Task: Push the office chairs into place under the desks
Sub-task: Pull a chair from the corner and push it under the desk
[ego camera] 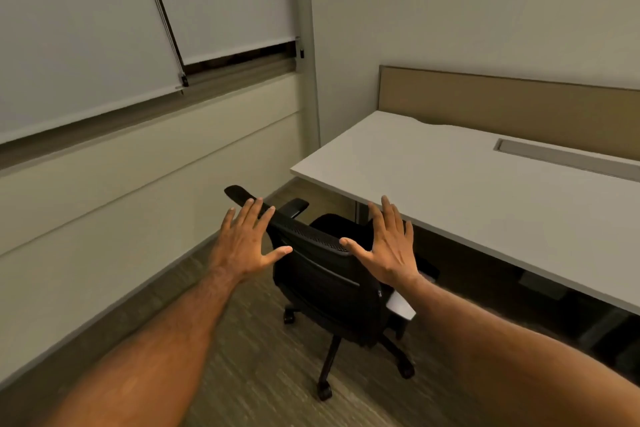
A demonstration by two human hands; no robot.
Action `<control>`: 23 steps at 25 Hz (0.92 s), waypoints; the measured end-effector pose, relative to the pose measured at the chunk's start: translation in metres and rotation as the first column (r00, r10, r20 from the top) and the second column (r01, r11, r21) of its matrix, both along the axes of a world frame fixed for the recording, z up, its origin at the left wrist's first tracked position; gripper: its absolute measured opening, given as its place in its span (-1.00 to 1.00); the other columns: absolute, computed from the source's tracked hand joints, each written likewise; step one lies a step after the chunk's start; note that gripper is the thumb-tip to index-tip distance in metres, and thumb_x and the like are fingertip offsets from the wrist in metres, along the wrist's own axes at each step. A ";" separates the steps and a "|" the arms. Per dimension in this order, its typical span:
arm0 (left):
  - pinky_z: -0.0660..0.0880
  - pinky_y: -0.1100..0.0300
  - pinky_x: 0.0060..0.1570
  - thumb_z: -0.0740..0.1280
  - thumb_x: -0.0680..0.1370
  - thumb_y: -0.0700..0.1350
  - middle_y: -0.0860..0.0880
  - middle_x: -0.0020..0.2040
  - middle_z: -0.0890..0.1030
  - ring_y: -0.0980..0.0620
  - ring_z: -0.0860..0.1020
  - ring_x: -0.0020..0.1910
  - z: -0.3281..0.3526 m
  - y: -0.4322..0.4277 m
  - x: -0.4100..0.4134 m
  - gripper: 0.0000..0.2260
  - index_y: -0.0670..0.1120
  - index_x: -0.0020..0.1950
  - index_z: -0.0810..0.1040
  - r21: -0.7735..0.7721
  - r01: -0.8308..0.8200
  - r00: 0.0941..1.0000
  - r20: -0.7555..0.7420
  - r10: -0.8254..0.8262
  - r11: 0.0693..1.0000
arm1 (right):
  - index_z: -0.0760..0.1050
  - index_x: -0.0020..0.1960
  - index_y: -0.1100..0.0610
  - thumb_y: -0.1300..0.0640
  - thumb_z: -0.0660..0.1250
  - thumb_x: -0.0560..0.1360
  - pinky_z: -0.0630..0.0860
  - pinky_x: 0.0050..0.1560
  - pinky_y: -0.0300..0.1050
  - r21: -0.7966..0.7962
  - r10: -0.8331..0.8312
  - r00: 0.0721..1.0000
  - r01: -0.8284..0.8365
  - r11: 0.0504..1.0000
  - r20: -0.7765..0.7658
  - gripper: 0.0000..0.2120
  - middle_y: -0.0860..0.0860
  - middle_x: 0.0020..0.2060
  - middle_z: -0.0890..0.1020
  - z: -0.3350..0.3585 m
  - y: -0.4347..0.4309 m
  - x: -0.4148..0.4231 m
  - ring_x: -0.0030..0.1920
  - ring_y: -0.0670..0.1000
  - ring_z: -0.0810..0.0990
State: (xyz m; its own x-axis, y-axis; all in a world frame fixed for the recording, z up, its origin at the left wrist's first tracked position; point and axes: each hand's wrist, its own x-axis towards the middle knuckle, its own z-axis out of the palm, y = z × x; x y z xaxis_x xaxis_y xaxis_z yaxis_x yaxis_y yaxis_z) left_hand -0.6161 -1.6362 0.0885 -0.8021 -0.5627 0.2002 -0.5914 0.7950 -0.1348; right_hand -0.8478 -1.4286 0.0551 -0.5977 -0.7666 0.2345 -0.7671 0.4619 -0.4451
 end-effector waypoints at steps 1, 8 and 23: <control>-0.09 -0.17 0.61 -0.33 0.37 0.61 -0.12 0.69 -0.01 -0.08 -0.07 0.67 0.000 -0.016 -0.011 0.05 -0.02 0.68 0.03 0.018 0.022 1.000 0.011 -0.023 1.000 | -0.10 0.69 -0.07 -0.64 -0.01 0.39 -0.15 0.62 0.36 0.001 -0.013 1.000 0.013 1.000 0.006 0.05 0.00 0.69 -0.22 0.001 -0.012 -0.001 0.67 0.09 -0.21; -0.06 -0.09 0.61 -0.24 0.34 0.65 -0.04 0.68 0.09 0.01 0.01 0.65 -0.020 -0.129 -0.056 0.06 0.04 0.68 0.07 0.207 0.294 0.943 0.097 -0.319 0.933 | -0.04 0.69 -0.03 -0.53 0.19 0.48 -0.03 0.62 0.32 -0.012 -0.170 0.984 0.171 0.985 0.060 -0.01 0.04 0.69 -0.10 0.009 -0.084 0.008 0.68 0.10 -0.10; 0.47 0.08 -0.11 -0.07 0.14 0.78 0.14 -0.04 0.63 0.11 0.55 -0.10 -0.034 -0.245 -0.102 0.04 0.12 0.24 0.60 0.381 0.565 0.730 0.184 -0.659 0.732 | 0.58 0.20 0.09 -0.74 0.08 0.28 0.54 -0.04 0.01 0.589 -0.251 0.961 0.137 0.796 0.116 0.00 -0.01 -0.09 0.68 -0.001 -0.133 0.052 -0.07 0.03 0.63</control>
